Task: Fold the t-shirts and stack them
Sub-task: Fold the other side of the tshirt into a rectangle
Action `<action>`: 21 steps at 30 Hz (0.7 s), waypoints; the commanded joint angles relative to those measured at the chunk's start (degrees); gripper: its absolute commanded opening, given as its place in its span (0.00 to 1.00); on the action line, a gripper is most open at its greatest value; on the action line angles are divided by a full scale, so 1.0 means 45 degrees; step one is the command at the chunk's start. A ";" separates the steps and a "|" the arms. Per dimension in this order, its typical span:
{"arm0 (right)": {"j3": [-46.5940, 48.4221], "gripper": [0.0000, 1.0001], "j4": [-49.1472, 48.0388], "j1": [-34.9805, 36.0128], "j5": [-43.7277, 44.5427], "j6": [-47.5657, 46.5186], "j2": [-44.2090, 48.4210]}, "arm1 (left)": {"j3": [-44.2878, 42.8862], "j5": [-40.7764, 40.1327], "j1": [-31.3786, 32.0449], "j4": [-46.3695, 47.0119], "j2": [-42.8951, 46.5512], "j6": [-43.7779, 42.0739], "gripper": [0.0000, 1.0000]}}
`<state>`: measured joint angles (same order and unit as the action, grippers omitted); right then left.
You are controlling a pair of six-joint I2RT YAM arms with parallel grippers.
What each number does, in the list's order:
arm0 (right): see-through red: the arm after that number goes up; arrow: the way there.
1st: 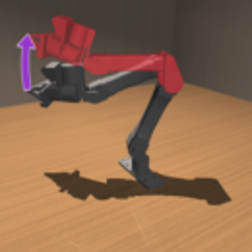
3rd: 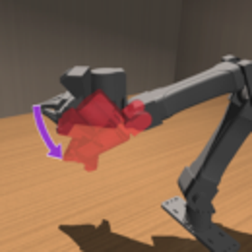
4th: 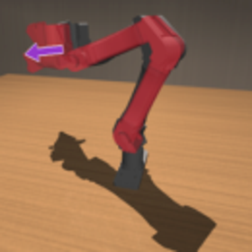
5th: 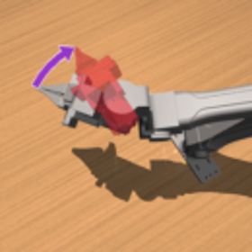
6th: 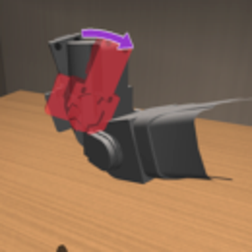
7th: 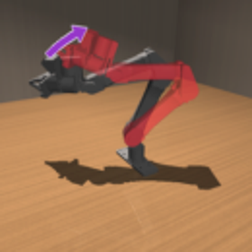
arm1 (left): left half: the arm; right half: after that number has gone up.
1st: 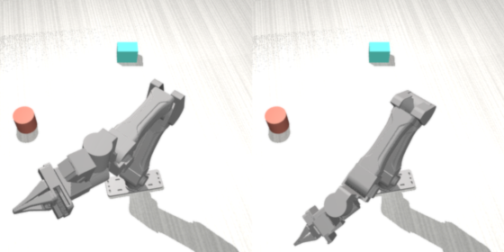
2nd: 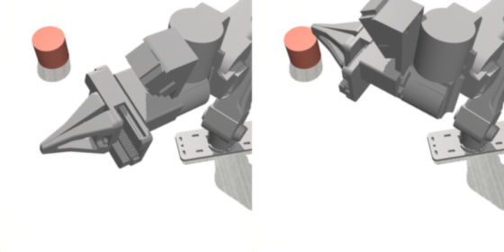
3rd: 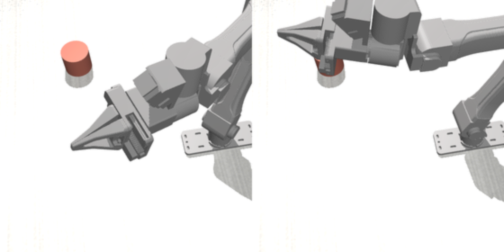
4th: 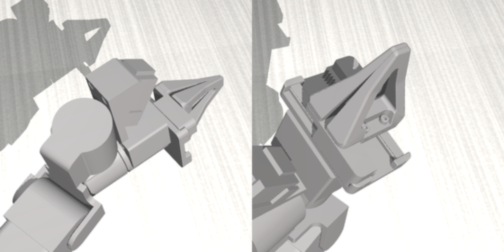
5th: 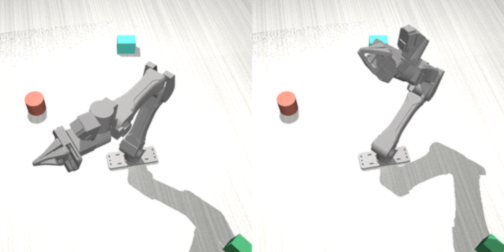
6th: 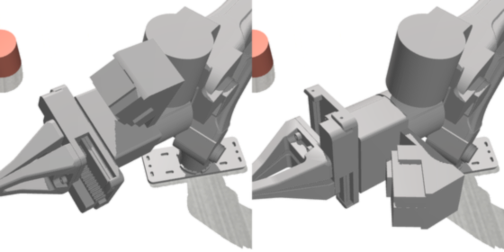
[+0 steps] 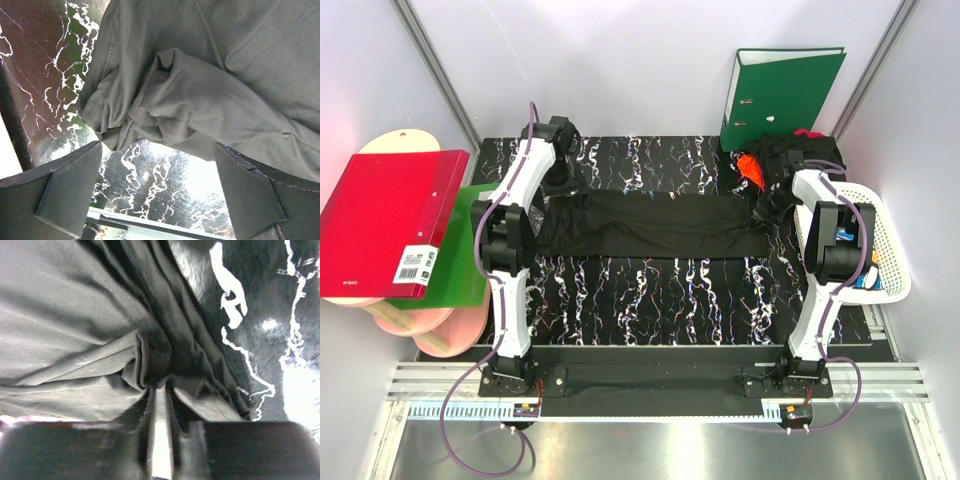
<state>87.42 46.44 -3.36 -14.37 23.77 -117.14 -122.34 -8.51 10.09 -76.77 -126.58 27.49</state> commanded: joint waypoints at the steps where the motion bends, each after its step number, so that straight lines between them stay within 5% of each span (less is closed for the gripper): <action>1: 0.1177 0.40 0.0833 0.0295 0.0828 -0.0514 -0.0336 | 0.0078 -0.0003 0.0179 0.0166 0.1332 -0.0267 0.99; 6: 0.1589 0.84 0.1029 0.1135 0.2606 -0.0946 0.1653 | 0.0214 -0.0198 0.0687 0.0400 0.2210 -0.0969 0.99; 10: 0.1590 0.86 0.0678 0.1234 0.2432 -0.0790 0.3002 | 0.1149 -0.0276 0.1175 0.0634 0.2777 -0.1556 0.99; 11: 0.1570 0.85 0.0523 0.1234 0.2354 -0.0751 0.3352 | 0.1829 -0.0218 0.1234 0.0731 0.2875 -0.1634 0.91; 12: 0.1551 0.79 0.0482 0.1234 0.2276 -0.0732 0.3452 | 0.2261 -0.0063 0.1293 0.1022 0.3108 -0.1809 0.70; 13: 0.1512 0.74 0.0424 0.1234 0.2179 -0.0770 0.3550 | 0.3136 -0.0100 0.1390 0.1141 0.3207 -0.1772 0.01; 14: 0.1492 0.66 0.0365 0.1234 0.2004 -0.0751 0.3609 | 0.3628 -0.0158 0.1430 0.1278 0.3305 -0.1733 0.00; 15: 0.1434 0.33 0.0326 0.1234 0.1905 -0.0751 0.3610 | 0.4078 0.0112 0.1469 0.1531 0.3344 -0.1907 0.00; 17: 0.1356 0.05 0.0248 0.1234 0.1827 -0.0615 0.3610 | 0.5017 0.0153 0.1508 0.1553 0.3189 -0.1909 0.00; 21: 0.1122 0.00 0.0150 0.1234 0.1573 -0.0536 0.3473 | 0.6014 0.0329 0.1508 0.1903 0.2507 -0.1792 0.00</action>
<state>92.95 47.92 2.24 -5.76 21.02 -100.86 -98.15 -8.16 17.19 -71.20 -113.38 20.27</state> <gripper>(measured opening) 0.011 0.007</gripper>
